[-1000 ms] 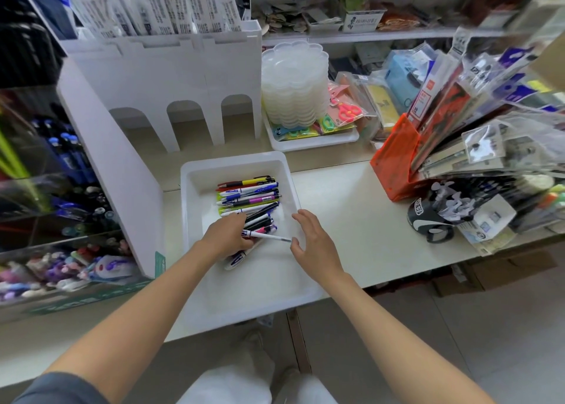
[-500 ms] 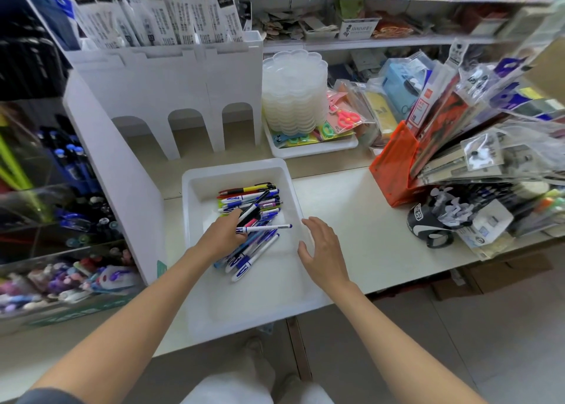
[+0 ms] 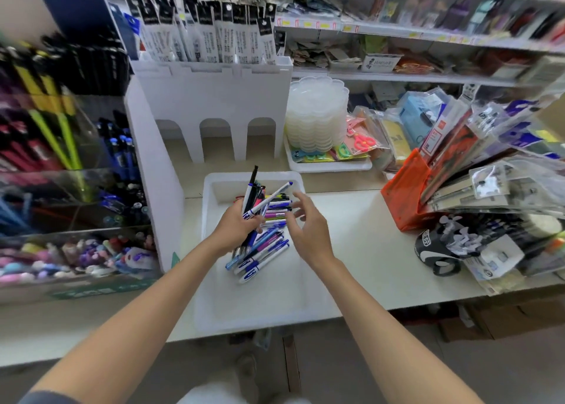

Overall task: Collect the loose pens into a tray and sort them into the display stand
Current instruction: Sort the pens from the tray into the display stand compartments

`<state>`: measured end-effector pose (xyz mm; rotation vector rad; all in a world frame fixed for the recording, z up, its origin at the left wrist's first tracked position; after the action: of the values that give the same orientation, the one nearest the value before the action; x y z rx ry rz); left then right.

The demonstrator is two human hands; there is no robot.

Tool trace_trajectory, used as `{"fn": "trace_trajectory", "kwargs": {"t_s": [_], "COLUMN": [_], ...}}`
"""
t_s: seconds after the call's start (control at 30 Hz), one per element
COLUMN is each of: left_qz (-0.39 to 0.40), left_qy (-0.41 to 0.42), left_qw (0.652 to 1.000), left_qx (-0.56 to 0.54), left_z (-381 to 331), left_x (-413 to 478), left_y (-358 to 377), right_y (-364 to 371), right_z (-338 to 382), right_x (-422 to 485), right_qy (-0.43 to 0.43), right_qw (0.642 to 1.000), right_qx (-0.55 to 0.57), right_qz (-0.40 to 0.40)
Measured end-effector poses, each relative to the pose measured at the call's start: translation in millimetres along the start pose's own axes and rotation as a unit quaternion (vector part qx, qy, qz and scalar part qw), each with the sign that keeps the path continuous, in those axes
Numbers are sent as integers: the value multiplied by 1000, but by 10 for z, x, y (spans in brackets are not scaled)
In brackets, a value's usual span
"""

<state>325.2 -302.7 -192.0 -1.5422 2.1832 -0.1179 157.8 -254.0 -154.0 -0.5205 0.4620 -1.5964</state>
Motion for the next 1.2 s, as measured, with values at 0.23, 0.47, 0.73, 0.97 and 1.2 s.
{"fn": "trace_trajectory", "kwargs": {"t_s": [0.23,0.47,0.73,0.97,1.2], "left_qz": [-58,-141,-255,-295,-275], "left_qy": [39,82,96,115,129], "left_qw": [994,978,941,924,939], "left_qx": [-83,-128,-199,-215,-164], "left_z": [-411,-547,-163,346,547], "left_x": [-652,-1316,-1833,-2088,-2293], "left_y": [-326,-887,-2052,-3244,-4100], "right_y": [-15,71,717,1625,2207], "right_z": [1016,1820,2677,3454,4053], "right_x": [97,-22,126,254,371], "right_qy": [-95,-164,-225,-285,-332], "right_qw": [981,954,950,935,916], "right_qx": [166,250,215,204,188], "right_qz": [4,-38,-2,-49,-122]}}
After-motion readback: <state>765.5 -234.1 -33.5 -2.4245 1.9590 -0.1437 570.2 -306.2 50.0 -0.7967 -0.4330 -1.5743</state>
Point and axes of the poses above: each hand's wrist, its own x-axis towards the middle knuckle, its own y-axis out of the palm, z = x × y, the point moved 5 cm from there along x, towards the middle knuckle, and after that the axes turned 6 degrees about z, right-handed, at the moved point
